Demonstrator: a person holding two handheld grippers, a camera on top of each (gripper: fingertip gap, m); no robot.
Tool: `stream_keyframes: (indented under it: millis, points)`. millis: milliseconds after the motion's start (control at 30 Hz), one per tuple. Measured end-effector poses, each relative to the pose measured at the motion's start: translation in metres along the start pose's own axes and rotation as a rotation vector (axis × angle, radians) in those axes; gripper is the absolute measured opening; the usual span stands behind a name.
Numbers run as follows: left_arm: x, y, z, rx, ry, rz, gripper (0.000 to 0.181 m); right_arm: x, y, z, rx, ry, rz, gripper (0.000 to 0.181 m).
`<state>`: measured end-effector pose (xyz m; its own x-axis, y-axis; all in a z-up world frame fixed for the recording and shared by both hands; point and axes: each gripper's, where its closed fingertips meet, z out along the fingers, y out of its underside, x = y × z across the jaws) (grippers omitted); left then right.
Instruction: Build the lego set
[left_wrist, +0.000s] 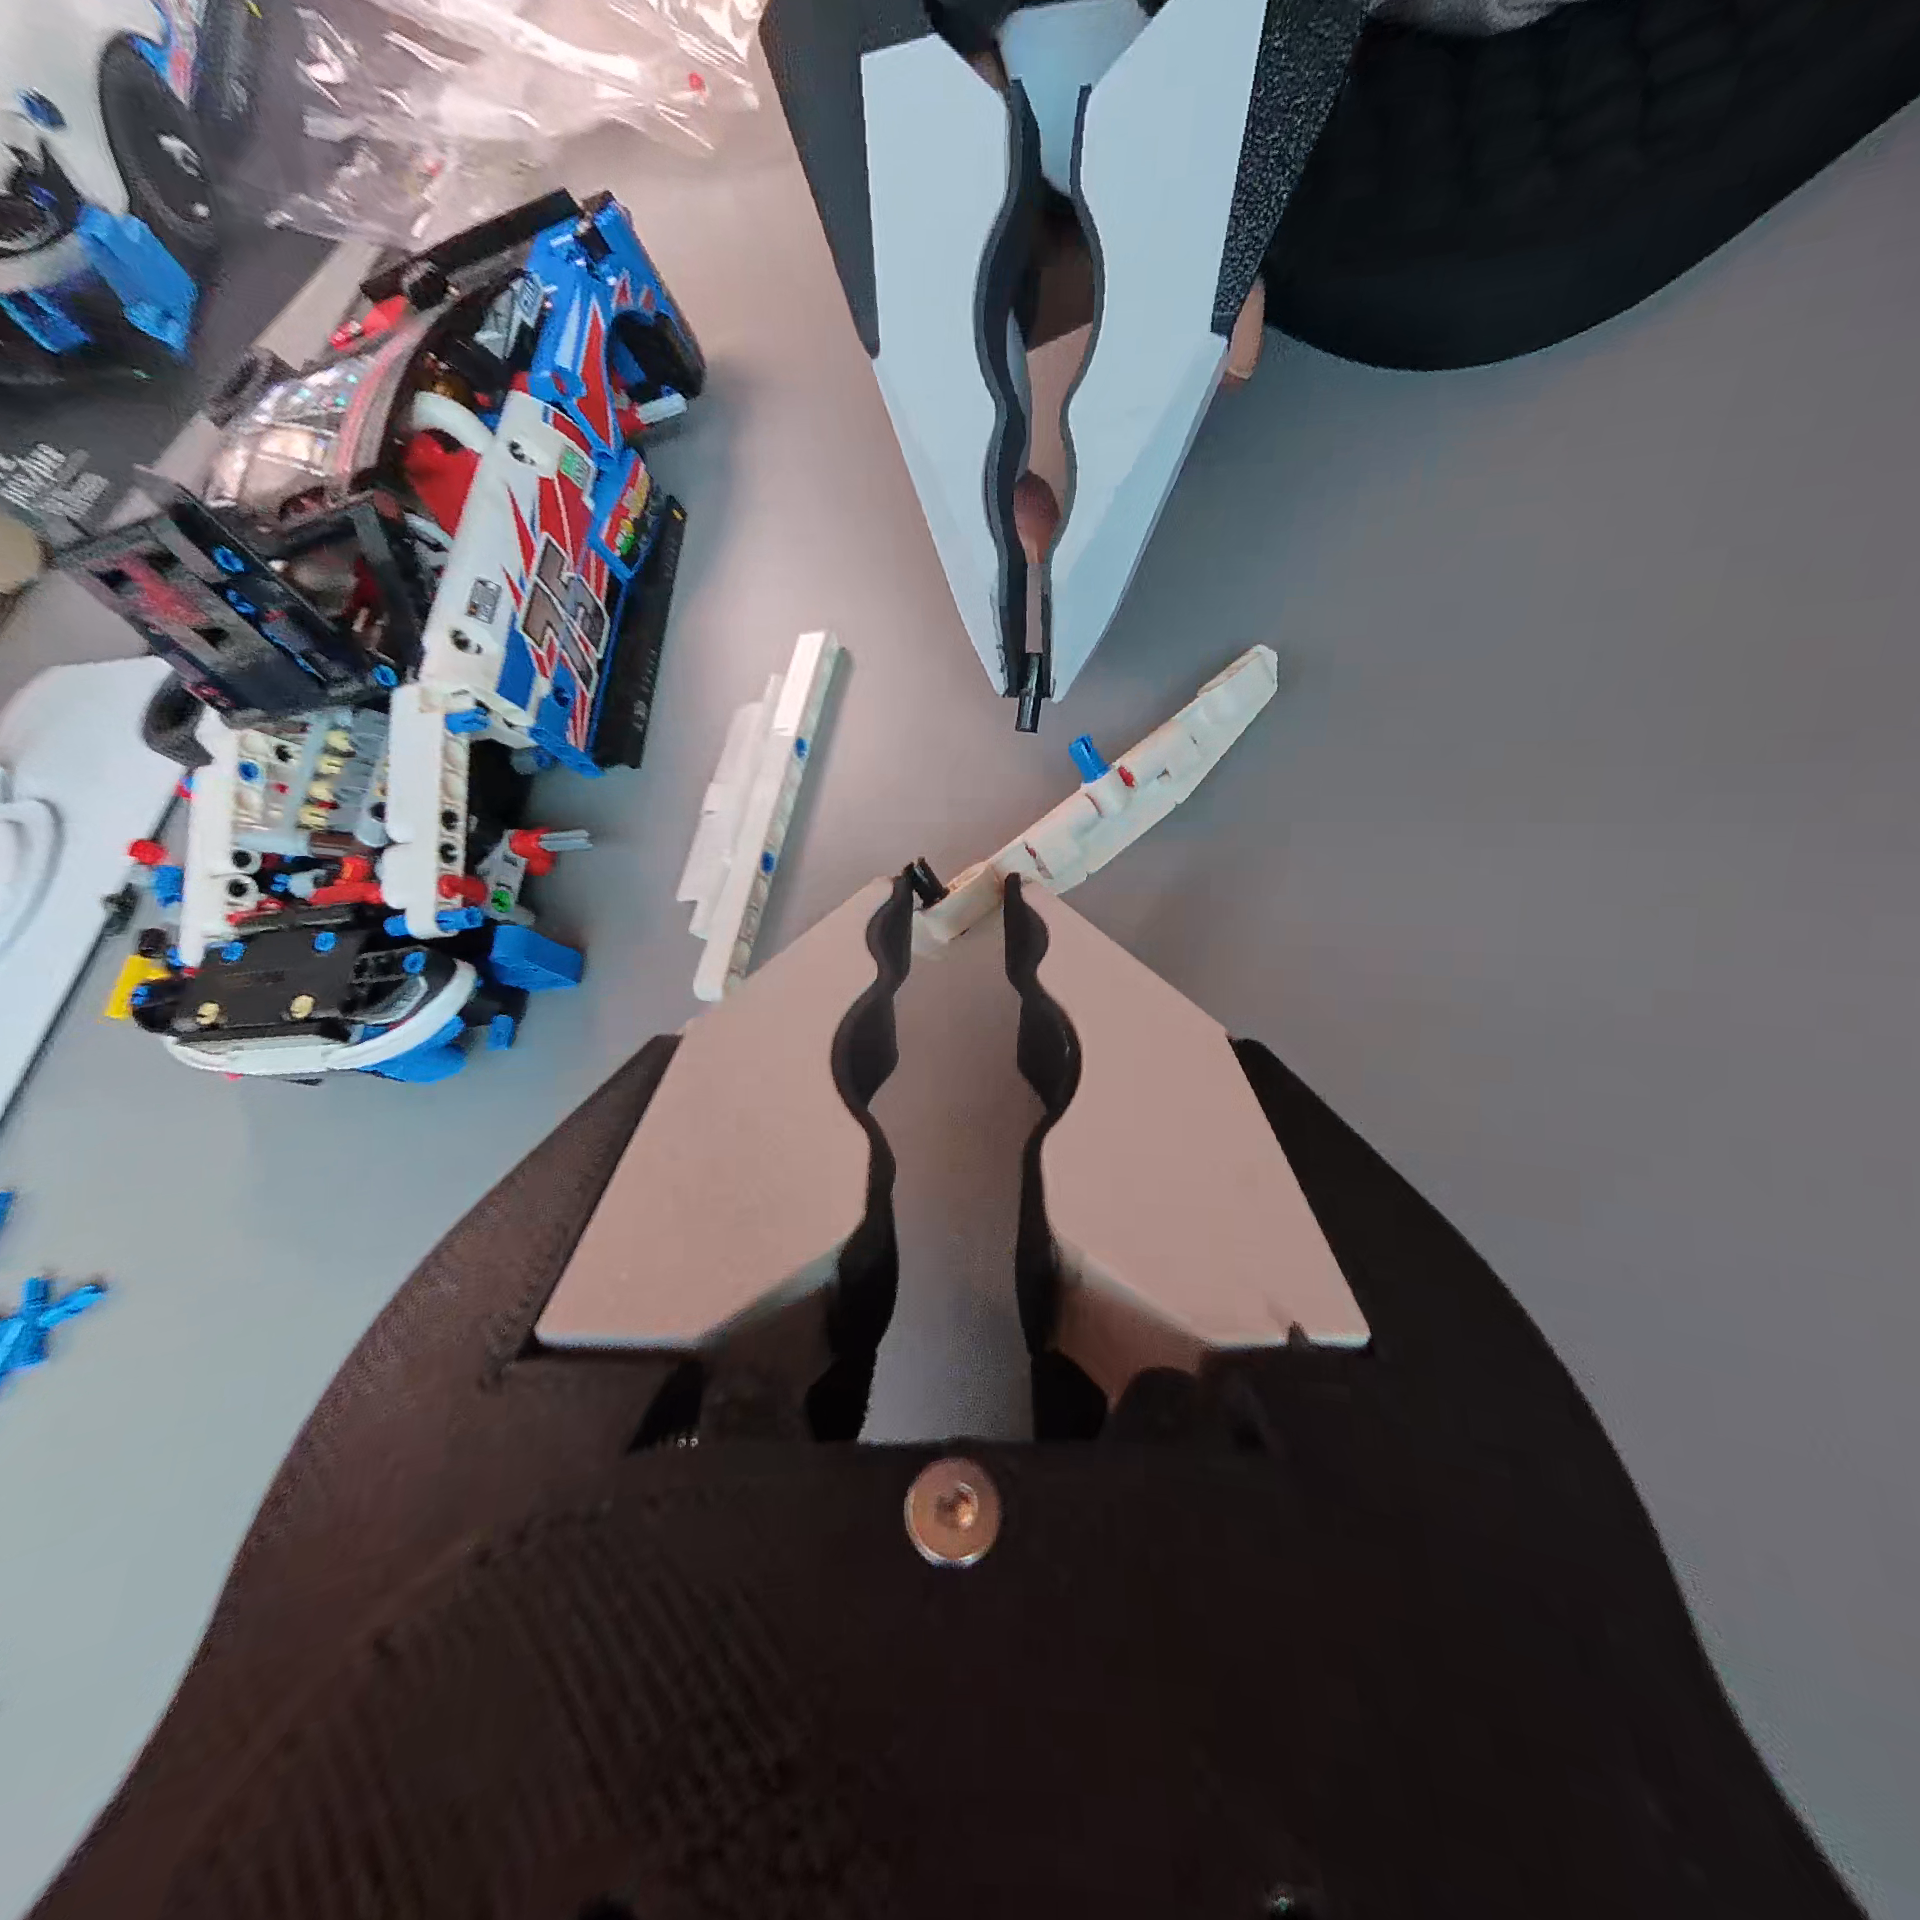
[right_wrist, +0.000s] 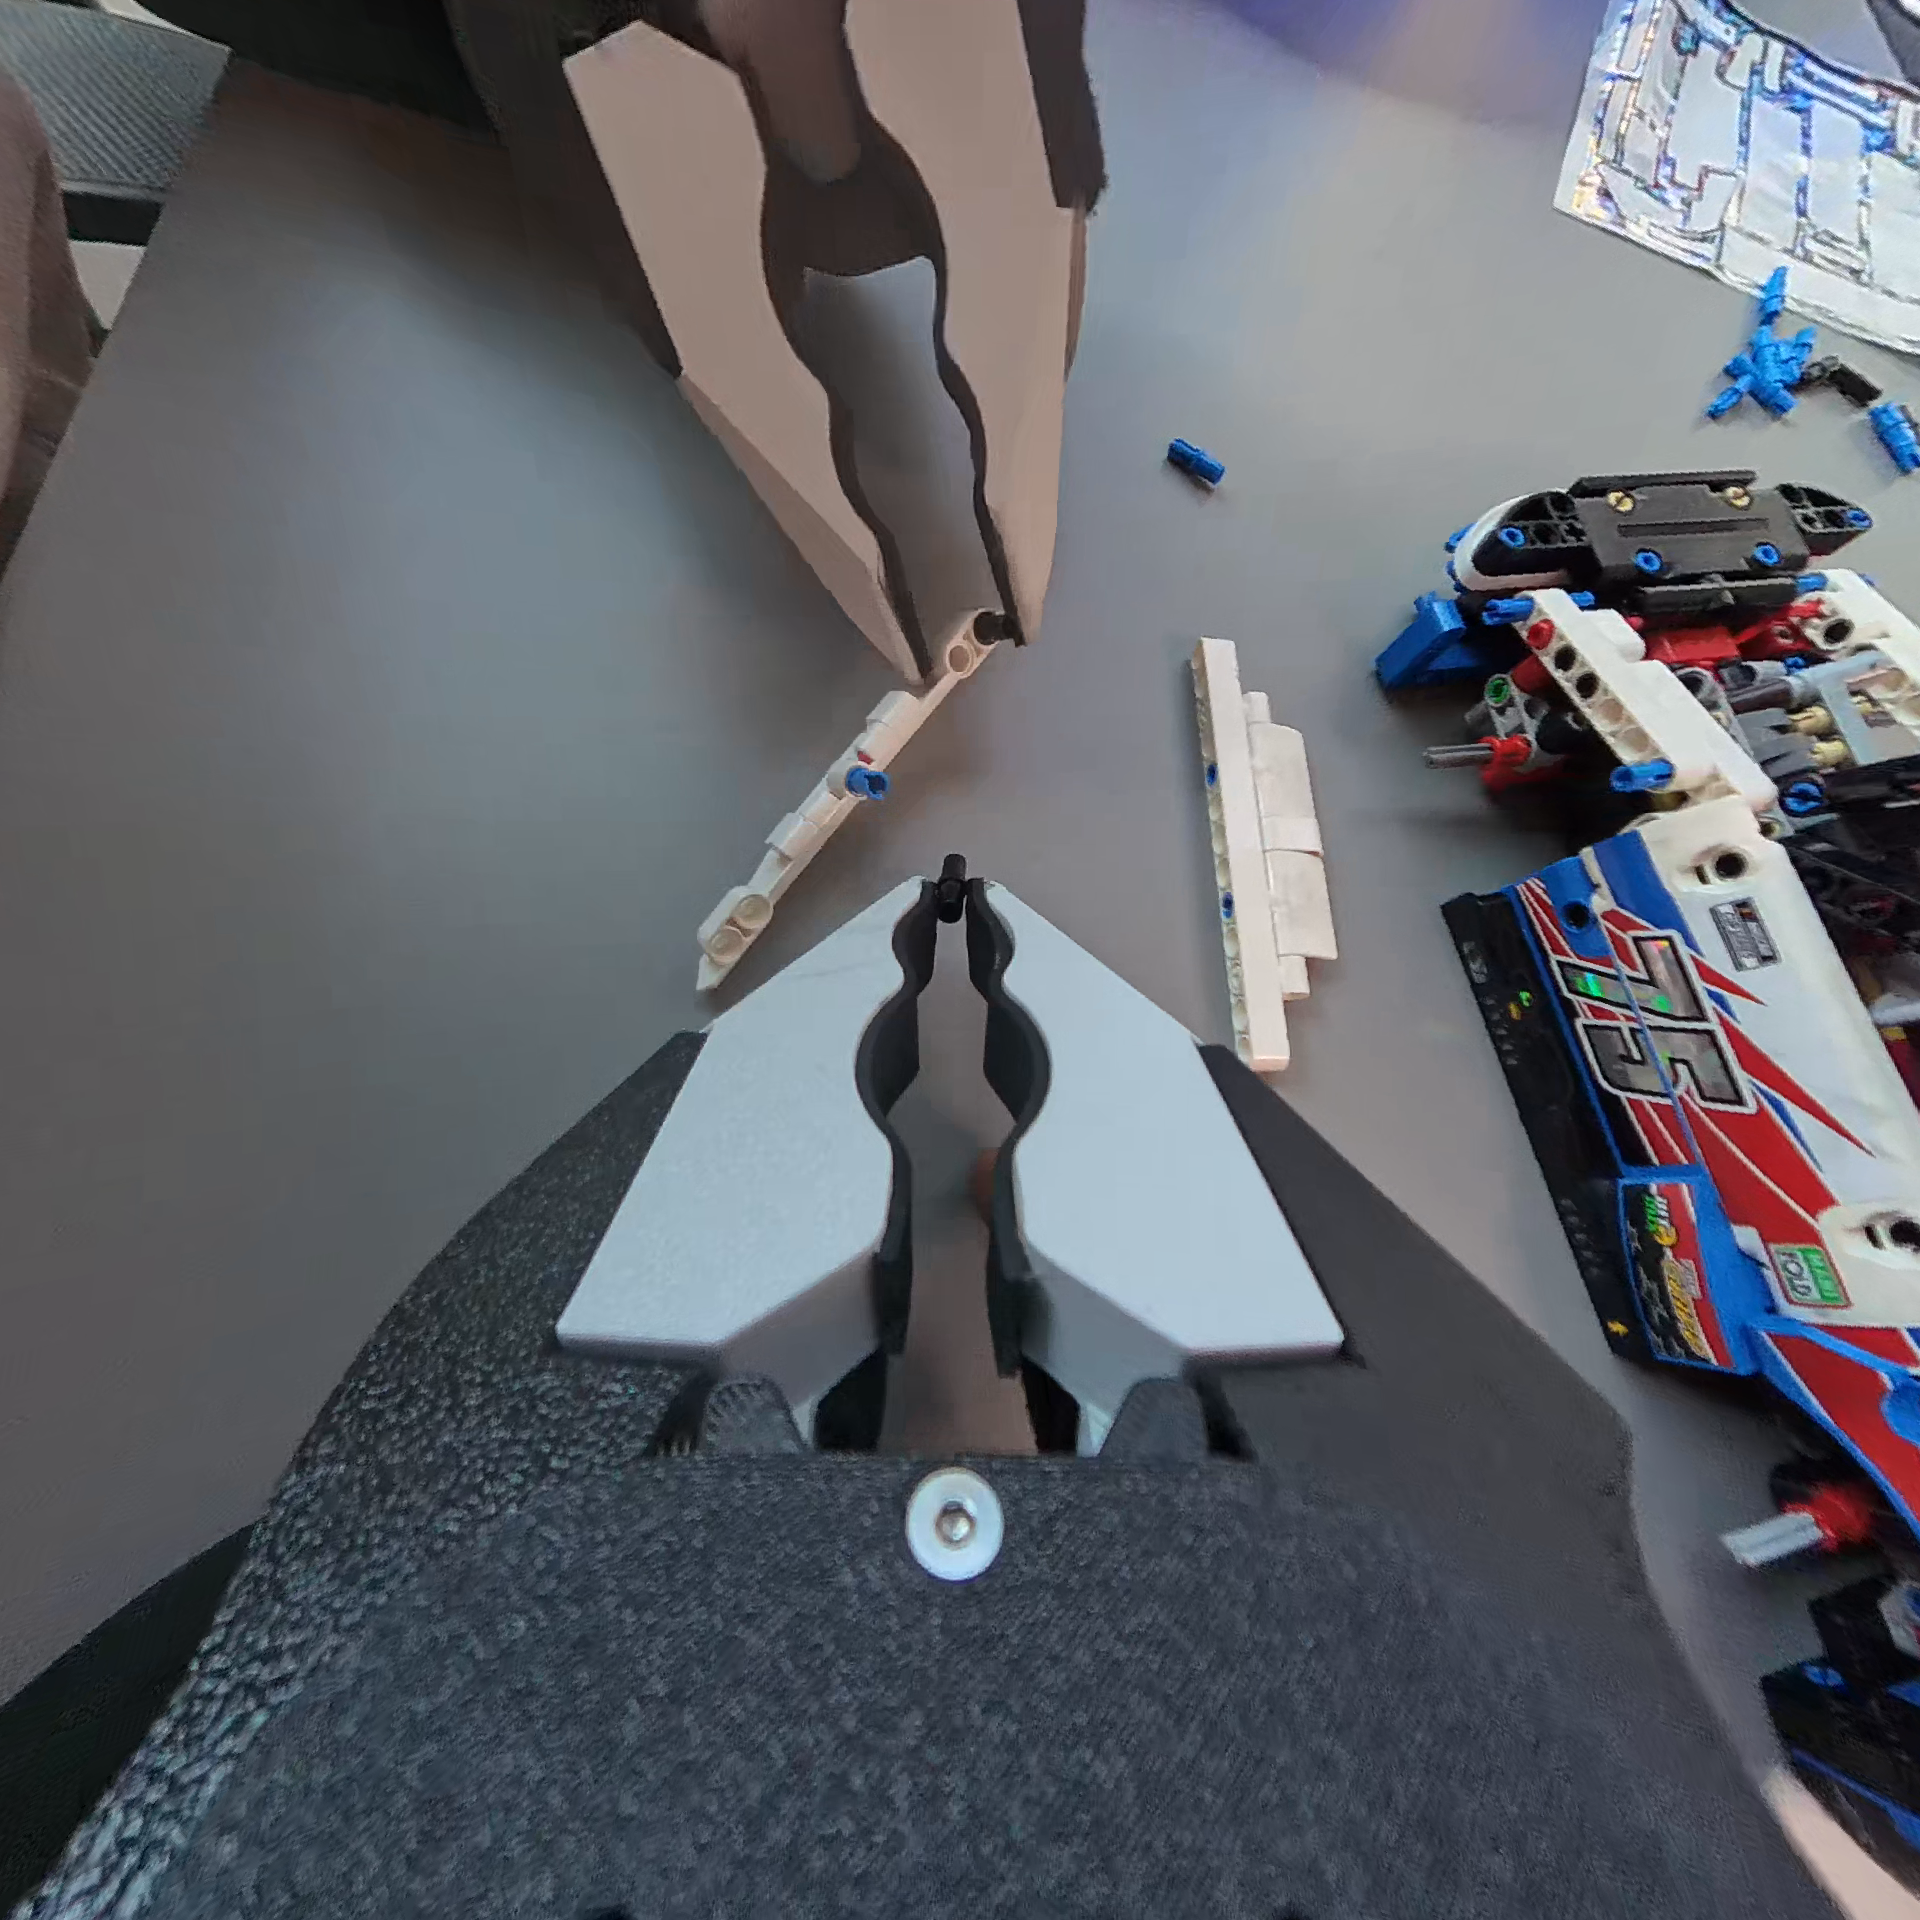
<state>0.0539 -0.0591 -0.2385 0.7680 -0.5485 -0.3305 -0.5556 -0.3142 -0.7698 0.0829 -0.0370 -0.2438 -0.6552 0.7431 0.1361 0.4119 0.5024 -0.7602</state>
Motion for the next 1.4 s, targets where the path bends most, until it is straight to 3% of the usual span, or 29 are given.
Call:
stream_keyframes:
  millis: [133,233,300,467,667,1000,1267,1400]
  points:
    - [-0.001,0.002,0.008,-0.036,-0.092,0.102,0.016,0.004,-0.012,-0.005,0.044,0.016,0.045,0.003]
    - [-0.002,0.003,0.010,-0.051,-0.130,0.108,0.016,-0.018,-0.026,-0.008,0.074,-0.105,0.110,0.002]
    - [-0.007,0.007,0.010,-0.071,-0.147,0.071,0.016,-0.036,-0.025,-0.006,0.021,-0.177,0.127,0.002]
    - [-0.015,0.013,0.008,-0.104,-0.201,0.020,0.016,-0.042,-0.011,0.010,-0.134,-0.125,0.111,0.003]
    - [0.002,0.006,0.002,-0.058,-0.139,0.066,0.014,-0.030,0.004,0.010,-0.205,-0.056,0.075,0.002]
    - [0.049,-0.004,-0.002,0.014,0.107,0.135,0.002,-0.036,0.009,0.004,-0.216,-0.041,-0.032,0.003]
    - [0.050,-0.003,0.000,0.007,0.128,0.119,0.001,-0.034,0.020,-0.009,-0.207,-0.018,0.003,0.003]
    - [0.049,-0.004,-0.001,0.008,0.153,0.077,0.012,-0.032,0.018,-0.009,-0.188,-0.013,0.016,0.003]
